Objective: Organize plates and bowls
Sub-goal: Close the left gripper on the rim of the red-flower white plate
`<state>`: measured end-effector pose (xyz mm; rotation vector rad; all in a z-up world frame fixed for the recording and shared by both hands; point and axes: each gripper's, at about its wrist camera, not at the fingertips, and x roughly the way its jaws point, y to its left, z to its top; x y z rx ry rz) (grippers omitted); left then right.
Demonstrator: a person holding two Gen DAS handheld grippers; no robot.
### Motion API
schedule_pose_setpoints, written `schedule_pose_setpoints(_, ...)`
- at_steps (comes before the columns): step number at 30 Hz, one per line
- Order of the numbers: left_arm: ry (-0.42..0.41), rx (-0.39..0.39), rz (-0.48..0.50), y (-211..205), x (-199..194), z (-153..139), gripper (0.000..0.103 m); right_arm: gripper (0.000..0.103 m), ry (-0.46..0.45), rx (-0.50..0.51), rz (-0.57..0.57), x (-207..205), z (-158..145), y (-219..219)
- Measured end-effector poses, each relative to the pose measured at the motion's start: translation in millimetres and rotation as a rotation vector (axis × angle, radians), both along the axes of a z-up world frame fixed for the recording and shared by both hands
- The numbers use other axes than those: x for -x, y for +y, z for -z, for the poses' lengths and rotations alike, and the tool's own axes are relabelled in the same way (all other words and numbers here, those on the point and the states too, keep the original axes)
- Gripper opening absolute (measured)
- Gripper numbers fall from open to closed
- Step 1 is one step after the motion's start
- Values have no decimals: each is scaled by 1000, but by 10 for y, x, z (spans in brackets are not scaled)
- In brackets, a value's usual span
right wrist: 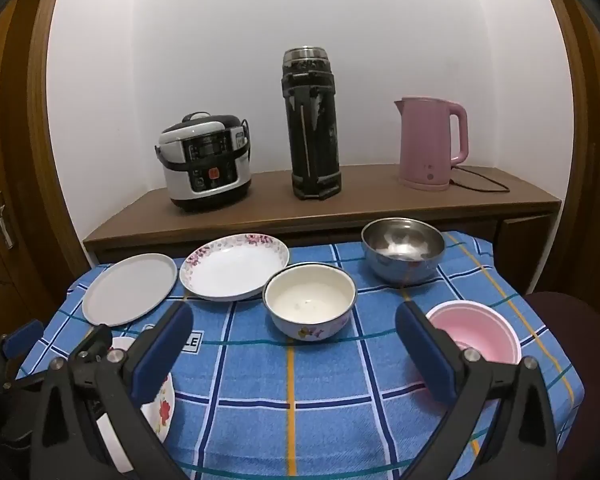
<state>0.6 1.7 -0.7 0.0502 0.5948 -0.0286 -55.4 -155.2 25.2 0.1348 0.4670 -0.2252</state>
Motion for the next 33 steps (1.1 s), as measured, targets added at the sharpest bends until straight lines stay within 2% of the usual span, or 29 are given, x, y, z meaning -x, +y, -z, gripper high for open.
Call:
schedule_pose_setpoints(4, 23, 17, -4, 47, -21, 19, 88, 103, -18, 8, 9, 12, -22, -8)
schedule_pose_setpoints(5, 13, -15, 11, -21, -7, 5, 88, 103, -21, 11, 10, 11, -25, -8)
schedule_pose_setpoints(9, 6, -31, 0, -34, 9, -10, 88, 103, -31, 18, 17, -18, -11, 10)
schedule_pose_setpoints(10, 6, -29, 1, -33, 13, -13, 88, 103, 8, -4, -11, -64, 4, -19)
schedule_pose_setpoints(16, 3, -20, 7, -7, 5, -1, 88, 103, 35, 14, 2, -52, -17, 15)
schedule_pose_setpoints(29, -12, -28, 28, -74, 59, -31, 88, 103, 60, 30, 25, -90, 30, -29)
schedule_pose_setpoints(33, -18, -27, 35, -72, 74, -41, 88, 103, 54, 9, 27, -73, 37, -77)
